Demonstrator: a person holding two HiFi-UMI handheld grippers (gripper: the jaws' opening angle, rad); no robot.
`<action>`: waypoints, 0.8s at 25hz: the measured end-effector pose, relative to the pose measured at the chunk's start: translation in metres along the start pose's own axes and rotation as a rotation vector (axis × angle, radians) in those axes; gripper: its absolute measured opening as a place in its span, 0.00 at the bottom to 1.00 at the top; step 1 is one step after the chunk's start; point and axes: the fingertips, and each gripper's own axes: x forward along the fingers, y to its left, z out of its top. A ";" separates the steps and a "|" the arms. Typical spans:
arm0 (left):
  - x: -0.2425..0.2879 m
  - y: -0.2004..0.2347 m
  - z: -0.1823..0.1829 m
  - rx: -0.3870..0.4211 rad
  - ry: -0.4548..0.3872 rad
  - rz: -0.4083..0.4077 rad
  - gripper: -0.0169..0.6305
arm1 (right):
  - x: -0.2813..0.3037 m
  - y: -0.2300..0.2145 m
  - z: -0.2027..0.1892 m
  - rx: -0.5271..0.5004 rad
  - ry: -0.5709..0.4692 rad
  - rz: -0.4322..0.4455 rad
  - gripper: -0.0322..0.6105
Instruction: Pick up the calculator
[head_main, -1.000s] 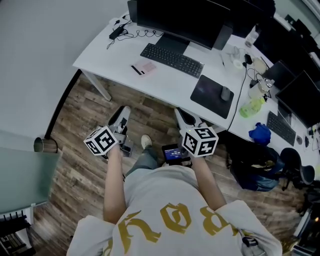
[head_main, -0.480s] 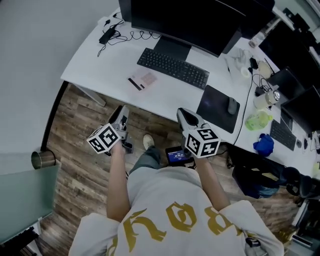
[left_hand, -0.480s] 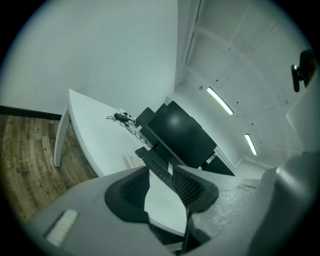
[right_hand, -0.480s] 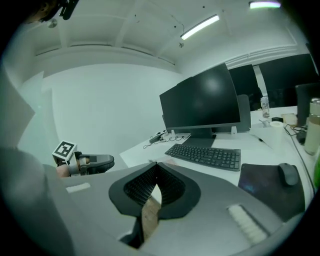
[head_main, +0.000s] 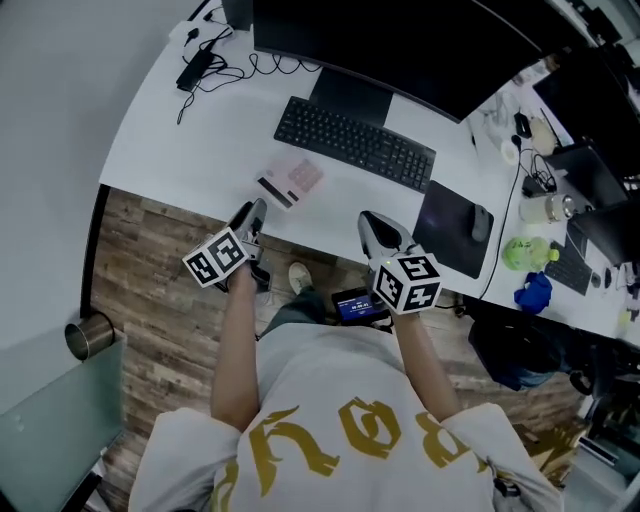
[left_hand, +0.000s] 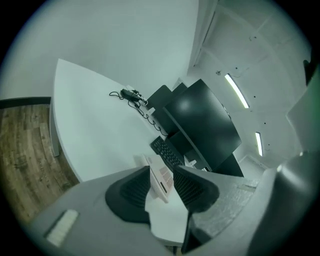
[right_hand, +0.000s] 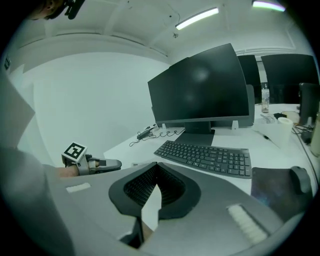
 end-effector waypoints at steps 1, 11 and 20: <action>0.007 0.005 0.000 -0.013 0.008 0.005 0.25 | 0.005 -0.003 0.000 0.006 0.004 -0.009 0.09; 0.053 0.031 -0.005 -0.088 0.090 0.026 0.25 | 0.028 -0.024 -0.007 0.056 0.035 -0.072 0.09; 0.075 0.029 -0.008 -0.152 0.140 -0.027 0.28 | 0.040 -0.033 -0.010 0.085 0.045 -0.079 0.09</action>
